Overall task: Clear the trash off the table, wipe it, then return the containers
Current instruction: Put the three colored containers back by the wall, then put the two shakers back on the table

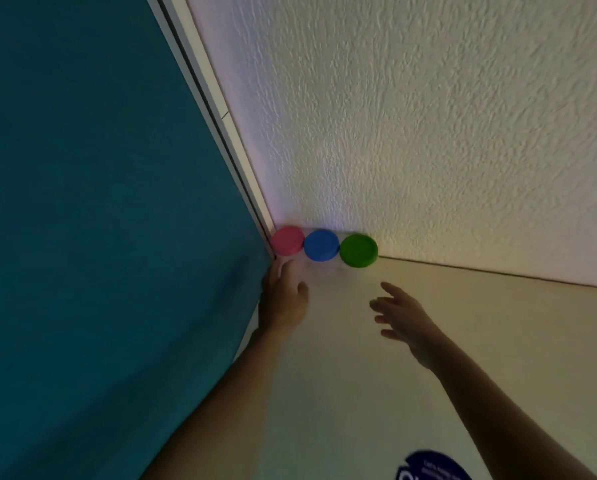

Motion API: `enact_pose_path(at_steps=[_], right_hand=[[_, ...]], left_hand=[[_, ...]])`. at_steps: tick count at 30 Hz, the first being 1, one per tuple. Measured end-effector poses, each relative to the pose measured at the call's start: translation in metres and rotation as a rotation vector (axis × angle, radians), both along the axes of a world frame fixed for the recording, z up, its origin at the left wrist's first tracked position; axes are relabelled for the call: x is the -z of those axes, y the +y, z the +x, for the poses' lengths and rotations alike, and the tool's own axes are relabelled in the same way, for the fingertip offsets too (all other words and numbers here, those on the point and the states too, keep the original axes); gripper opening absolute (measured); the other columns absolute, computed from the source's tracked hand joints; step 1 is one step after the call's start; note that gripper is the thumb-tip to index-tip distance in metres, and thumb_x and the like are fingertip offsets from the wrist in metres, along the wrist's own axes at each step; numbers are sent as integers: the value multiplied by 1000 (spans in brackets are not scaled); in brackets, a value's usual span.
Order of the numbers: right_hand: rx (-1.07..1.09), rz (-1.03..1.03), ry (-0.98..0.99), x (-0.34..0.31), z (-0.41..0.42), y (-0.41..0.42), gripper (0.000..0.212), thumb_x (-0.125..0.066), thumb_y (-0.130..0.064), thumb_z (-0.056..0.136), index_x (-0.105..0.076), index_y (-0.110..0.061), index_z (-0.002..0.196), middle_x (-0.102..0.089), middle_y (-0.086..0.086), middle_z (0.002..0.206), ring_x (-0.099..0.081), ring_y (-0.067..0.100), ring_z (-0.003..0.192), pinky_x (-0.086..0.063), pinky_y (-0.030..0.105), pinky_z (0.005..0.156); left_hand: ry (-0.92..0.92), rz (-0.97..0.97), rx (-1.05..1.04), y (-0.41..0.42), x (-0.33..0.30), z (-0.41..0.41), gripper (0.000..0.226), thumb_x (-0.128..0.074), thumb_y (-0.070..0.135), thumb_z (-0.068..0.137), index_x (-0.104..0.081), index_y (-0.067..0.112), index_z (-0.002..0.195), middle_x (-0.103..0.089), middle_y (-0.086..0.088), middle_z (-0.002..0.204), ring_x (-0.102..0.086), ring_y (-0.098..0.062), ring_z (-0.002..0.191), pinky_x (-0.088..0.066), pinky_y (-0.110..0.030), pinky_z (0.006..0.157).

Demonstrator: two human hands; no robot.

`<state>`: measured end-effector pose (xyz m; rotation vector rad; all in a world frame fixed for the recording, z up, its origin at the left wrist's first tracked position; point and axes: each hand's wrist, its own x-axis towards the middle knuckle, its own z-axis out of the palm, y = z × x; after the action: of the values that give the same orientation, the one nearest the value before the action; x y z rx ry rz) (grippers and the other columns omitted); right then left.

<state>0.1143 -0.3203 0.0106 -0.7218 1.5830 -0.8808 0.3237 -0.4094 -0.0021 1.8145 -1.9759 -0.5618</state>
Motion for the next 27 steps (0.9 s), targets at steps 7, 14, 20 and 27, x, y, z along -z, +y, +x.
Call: enact_pose_path(at_steps=[7, 14, 20, 27], right_hand=[[-186, -26, 169, -19, 7, 131, 38, -61, -22, 96, -58, -22, 134, -69, -6, 101, -67, 20, 97, -52, 45, 96], [-443, -110, 374, -24, 36, 267, 35, -65, -23, 92, -62, -29, 126, -70, -5, 108, -67, 14, 98, -49, 24, 85], [-655, -268, 470, -28, 79, 371, 48, -64, -26, 93, -49, -27, 139, -59, 2, 123, -65, 14, 89, -51, 31, 83], [-962, -357, 466, -29, 153, 446, 49, -64, -25, 94, -47, -29, 141, -60, 2, 125, -64, 10, 88, -49, 24, 77]], left_hand=[[55, 152, -24, 154, -25, 6, 53, -55, 26, 98, -41, 23, 149, -16, 1, 165, -26, -25, 148, -31, -36, 116], [71, 199, -121, 338, -40, 23, 54, -55, 30, 100, -38, 24, 151, -15, 2, 165, -31, -27, 145, -39, -38, 111], [127, 133, -262, 487, -44, 63, 52, -61, 31, 99, -42, 27, 147, -18, 3, 164, -42, -21, 140, -47, -24, 96], [145, 47, -546, 636, -26, 124, 48, -64, 24, 95, -50, 22, 141, -34, -3, 154, -43, -21, 138, -43, -29, 105]])
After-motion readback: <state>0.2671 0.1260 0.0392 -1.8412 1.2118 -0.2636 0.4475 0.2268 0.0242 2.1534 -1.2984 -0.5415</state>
